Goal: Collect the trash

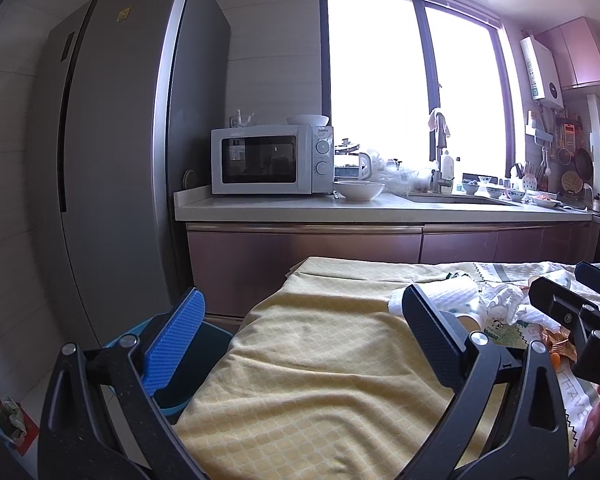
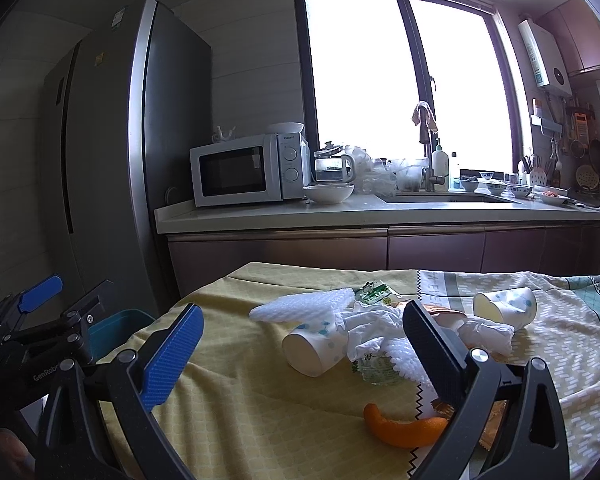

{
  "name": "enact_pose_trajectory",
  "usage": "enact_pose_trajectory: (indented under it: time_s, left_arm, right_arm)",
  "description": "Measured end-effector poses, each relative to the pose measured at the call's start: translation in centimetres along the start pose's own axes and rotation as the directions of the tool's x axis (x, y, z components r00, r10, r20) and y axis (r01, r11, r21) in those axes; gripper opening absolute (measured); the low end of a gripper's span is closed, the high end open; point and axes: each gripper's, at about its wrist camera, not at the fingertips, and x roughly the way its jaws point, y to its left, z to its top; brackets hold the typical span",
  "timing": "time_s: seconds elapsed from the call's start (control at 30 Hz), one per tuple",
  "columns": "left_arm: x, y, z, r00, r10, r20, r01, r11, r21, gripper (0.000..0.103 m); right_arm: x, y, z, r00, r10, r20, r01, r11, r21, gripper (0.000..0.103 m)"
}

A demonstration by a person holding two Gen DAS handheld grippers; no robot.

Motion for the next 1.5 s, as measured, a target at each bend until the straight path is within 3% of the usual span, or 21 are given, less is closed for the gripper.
enact_pose_trajectory:
  time_s: [0.67,1.0,1.2,1.37,1.5]
  left_arm:
    - [0.4,-0.4,-0.1,1.0,-0.006,-0.014,0.006,1.0,0.004,0.097]
    - [2.4,-2.1,0.1,0.996,-0.071,-0.058,0.074,0.996,0.055,0.097]
    - [6.3,-4.1,0.8,0.977,-0.171,-0.13,0.185,0.978,0.101,0.097]
    - [10.6,-6.3,0.6,0.947,-0.232,-0.222,0.269,0.951,0.155,0.097]
    - [13.9,-7.6,0.1,0.911,-0.291,-0.294,0.351,0.92,0.176,0.092]
  right_arm:
    - [0.5,-0.3,-0.3,1.0,-0.001,-0.013,0.001,1.0,0.012,0.096]
    - [1.5,-2.1,-0.8,0.998,-0.012,-0.058,0.014,0.999,0.036,0.096]
    - [3.5,-4.3,-0.6,0.989,-0.028,-0.143,0.037,0.998,0.059,0.096]
    - [5.4,-5.7,-0.3,0.979,-0.035,-0.199,0.048,0.997,0.058,0.096]
    - [6.6,-6.0,0.3,0.974,-0.015,-0.224,0.027,0.999,0.048,0.096]
